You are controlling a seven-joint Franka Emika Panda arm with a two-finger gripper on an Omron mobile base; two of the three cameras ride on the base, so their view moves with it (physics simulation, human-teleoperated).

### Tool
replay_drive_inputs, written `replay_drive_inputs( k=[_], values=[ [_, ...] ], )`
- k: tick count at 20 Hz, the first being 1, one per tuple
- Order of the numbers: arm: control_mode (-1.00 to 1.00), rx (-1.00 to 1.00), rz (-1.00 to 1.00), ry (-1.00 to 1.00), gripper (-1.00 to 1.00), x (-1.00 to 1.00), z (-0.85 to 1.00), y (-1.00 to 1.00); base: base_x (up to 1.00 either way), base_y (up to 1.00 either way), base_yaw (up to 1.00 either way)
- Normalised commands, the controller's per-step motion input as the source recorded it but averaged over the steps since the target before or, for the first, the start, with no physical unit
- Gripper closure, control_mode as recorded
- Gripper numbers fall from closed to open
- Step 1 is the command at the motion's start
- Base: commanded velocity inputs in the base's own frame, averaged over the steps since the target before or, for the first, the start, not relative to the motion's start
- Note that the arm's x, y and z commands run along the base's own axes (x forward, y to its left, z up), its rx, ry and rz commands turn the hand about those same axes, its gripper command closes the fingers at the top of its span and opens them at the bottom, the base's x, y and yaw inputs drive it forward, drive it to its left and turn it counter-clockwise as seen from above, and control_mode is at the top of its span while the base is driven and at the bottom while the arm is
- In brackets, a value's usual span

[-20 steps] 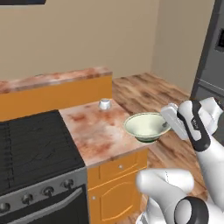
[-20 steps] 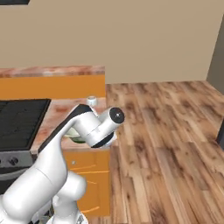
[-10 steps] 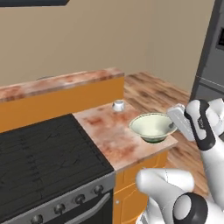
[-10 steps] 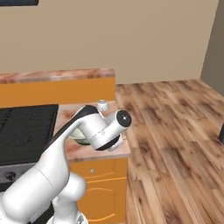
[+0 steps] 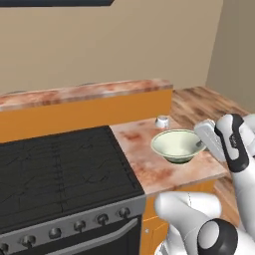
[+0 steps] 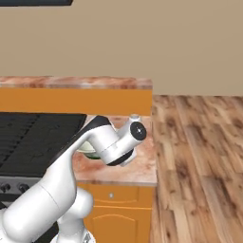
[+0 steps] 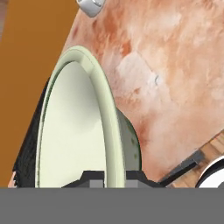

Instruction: Clear the mugs and bowl far away from the sink.

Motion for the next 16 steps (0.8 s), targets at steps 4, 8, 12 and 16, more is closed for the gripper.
replay_drive_inputs(
  k=[4,8,12,16],
  values=[
    [1.0,0.0,0.0,0.0,1.0,0.0,0.0,0.0,0.64,0.0,0.33],
    [1.0,0.0,0.0,0.0,1.0,0.0,0.0,0.0,0.65,-0.08,0.26],
    [-1.0,0.0,0.04,0.0,1.0,0.18,-0.09,0.0,0.52,-0.04,0.15],
    [-1.0,0.01,0.13,0.0,1.0,0.93,-0.44,0.0,0.0,0.0,0.0]
  ],
)
